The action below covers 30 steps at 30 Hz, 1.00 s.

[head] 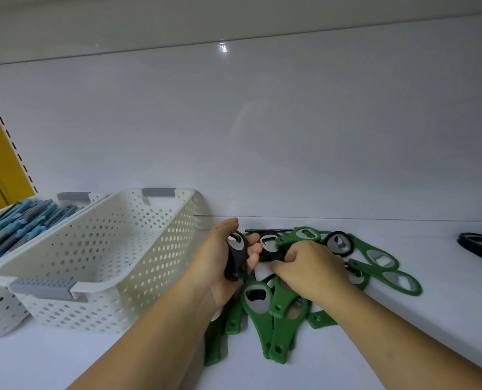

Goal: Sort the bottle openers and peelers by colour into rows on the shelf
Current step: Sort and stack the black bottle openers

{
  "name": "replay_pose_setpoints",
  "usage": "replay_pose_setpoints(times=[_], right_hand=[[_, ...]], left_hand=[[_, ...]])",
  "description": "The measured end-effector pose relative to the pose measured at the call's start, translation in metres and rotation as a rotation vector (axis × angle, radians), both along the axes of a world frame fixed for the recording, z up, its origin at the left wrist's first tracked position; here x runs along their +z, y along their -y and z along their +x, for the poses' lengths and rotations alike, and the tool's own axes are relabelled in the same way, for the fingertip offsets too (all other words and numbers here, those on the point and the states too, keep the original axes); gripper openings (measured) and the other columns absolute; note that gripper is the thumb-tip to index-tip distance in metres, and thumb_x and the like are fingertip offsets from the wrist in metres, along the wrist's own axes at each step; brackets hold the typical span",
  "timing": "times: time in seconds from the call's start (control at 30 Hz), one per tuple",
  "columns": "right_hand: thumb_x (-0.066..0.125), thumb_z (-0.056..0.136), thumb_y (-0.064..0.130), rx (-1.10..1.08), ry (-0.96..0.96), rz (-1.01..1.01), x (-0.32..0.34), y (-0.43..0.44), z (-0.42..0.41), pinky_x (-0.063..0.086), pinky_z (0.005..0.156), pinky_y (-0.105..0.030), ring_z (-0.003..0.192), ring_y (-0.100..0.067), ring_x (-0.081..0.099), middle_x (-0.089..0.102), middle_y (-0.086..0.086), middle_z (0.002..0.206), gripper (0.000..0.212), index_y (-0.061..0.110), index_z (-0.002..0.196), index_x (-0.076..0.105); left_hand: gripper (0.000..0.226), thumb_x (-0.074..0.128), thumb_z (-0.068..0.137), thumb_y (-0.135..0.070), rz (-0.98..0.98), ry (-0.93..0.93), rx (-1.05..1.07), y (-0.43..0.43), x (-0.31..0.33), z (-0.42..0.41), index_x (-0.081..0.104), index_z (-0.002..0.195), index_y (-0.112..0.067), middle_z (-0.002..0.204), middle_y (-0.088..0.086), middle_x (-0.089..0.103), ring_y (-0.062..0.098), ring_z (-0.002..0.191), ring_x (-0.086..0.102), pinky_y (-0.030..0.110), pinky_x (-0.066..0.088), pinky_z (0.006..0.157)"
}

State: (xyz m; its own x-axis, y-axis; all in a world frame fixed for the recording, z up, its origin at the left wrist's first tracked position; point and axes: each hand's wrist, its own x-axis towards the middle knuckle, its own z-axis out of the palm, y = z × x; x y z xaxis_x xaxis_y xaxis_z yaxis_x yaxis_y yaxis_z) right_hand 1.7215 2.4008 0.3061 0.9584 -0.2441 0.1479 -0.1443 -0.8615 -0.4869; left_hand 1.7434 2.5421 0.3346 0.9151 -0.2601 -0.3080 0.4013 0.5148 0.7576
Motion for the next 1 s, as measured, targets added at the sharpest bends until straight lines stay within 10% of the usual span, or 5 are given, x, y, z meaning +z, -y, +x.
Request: replay_pose_setpoints(times=[0.2,0.5,0.63,0.8,1.0], right_hand=[[0.068,0.08,0.035,0.065,0.22,0.118,-0.001,0.007,0.001,0.05,0.069,-0.027,0.07,-0.011,0.058,0.056,0.013,0.062,0.013,0.023,0.076,0.067],[0.067,0.081,0.028,0.247,0.628,0.038,0.012,-0.01,-0.017,0.05,0.054,-0.03,0.053,-0.012,0.052,0.063,0.008,0.063,0.01,0.019,0.077,0.069],[0.046,0.085,0.047,0.443,0.479,0.11,0.013,-0.013,-0.022,0.052,0.07,-0.032,0.075,-0.011,0.062,0.068,0.003,0.082,0.043,0.015,0.087,0.074],[0.071,0.082,0.024,0.397,0.256,0.696,0.018,-0.006,-0.029,0.049,0.058,-0.017,0.063,-0.004,0.064,0.072,0.007,0.077,0.006,0.028,0.085,0.075],[0.067,0.085,0.031,0.411,-0.144,0.541,0.036,0.013,-0.031,0.048,0.056,-0.021,0.056,-0.009,0.058,0.064,0.0,0.061,0.027,0.009,0.069,0.07]], left_hand=[[0.024,0.05,0.094,-0.018,-0.107,-0.033,0.122,0.0,0.002,0.002,0.05,0.072,-0.007,0.057,0.007,0.047,0.019,0.048,0.054,0.029,0.055,0.063],[0.047,0.037,0.099,-0.046,0.009,0.16,0.083,0.01,-0.012,0.004,0.058,0.107,-0.005,0.105,0.02,0.07,0.029,0.092,0.068,0.04,0.056,0.08],[0.06,0.035,0.094,-0.059,0.078,0.254,0.026,0.014,-0.014,-0.003,0.049,0.13,-0.013,0.109,0.013,0.07,0.027,0.09,0.072,0.037,0.058,0.063],[0.028,0.04,0.096,-0.049,0.178,0.438,0.059,0.016,-0.008,-0.013,0.056,0.115,-0.037,0.084,0.004,0.061,0.02,0.077,0.064,0.037,0.055,0.067],[0.02,0.042,0.096,-0.04,0.176,0.575,-0.017,0.026,-0.002,-0.032,0.052,0.112,-0.033,0.066,0.0,0.054,0.018,0.063,0.057,0.031,0.052,0.057]])
